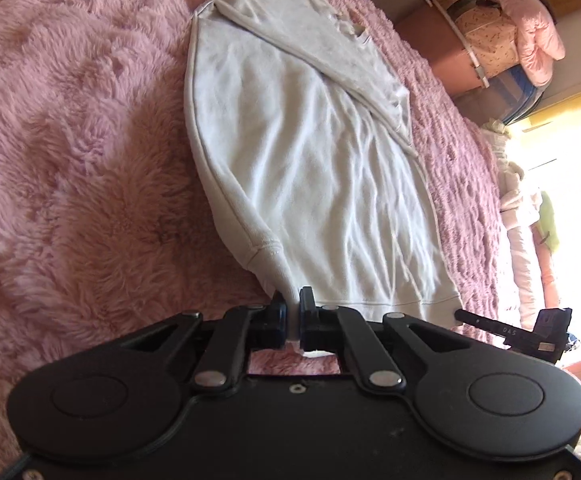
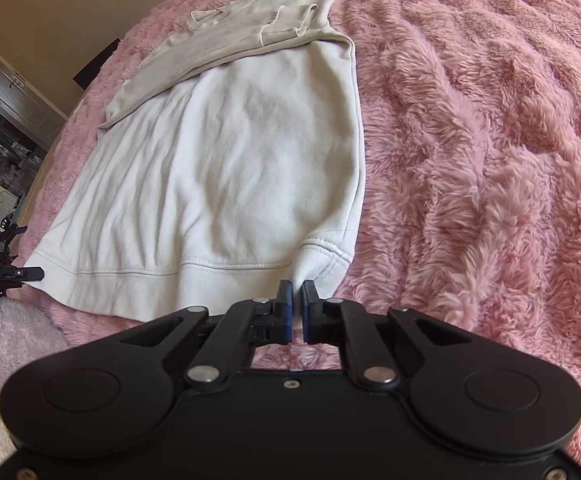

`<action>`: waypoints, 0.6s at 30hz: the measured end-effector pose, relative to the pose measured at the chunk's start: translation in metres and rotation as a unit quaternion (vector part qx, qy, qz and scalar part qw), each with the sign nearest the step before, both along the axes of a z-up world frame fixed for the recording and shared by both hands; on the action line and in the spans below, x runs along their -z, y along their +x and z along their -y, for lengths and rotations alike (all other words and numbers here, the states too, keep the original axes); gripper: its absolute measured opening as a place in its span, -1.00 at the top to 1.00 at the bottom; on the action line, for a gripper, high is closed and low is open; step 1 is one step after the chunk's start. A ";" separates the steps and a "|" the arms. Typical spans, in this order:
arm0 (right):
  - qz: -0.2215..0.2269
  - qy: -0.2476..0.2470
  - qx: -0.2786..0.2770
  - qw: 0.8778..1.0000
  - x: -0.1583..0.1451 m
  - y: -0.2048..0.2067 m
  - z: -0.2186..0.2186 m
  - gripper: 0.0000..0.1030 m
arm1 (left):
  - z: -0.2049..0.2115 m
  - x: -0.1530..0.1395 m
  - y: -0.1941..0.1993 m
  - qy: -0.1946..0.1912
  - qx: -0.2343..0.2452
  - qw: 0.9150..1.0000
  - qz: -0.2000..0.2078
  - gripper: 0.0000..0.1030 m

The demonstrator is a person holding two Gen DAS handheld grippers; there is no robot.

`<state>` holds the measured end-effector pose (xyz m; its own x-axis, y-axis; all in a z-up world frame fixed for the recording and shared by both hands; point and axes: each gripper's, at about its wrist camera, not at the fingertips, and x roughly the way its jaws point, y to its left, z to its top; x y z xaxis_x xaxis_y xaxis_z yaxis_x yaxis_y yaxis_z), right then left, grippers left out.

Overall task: Fold small clothes
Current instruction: 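Lift the hem with both tools and fold it over toward the collar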

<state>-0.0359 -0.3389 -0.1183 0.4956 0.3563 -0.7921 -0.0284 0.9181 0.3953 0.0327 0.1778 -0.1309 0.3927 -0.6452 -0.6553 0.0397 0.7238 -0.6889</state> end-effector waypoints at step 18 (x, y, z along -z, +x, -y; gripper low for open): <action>0.199 0.137 0.147 0.959 -0.093 0.092 0.035 0.91 | -0.035 -0.093 0.132 -0.097 -0.086 0.978 0.161 0.97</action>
<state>0.0557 -0.3738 -0.0255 0.8506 0.3215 -0.4160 0.0176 0.7733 0.6338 0.1650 0.2130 -0.0375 0.6724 -0.6510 -0.3522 0.1660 0.5964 -0.7853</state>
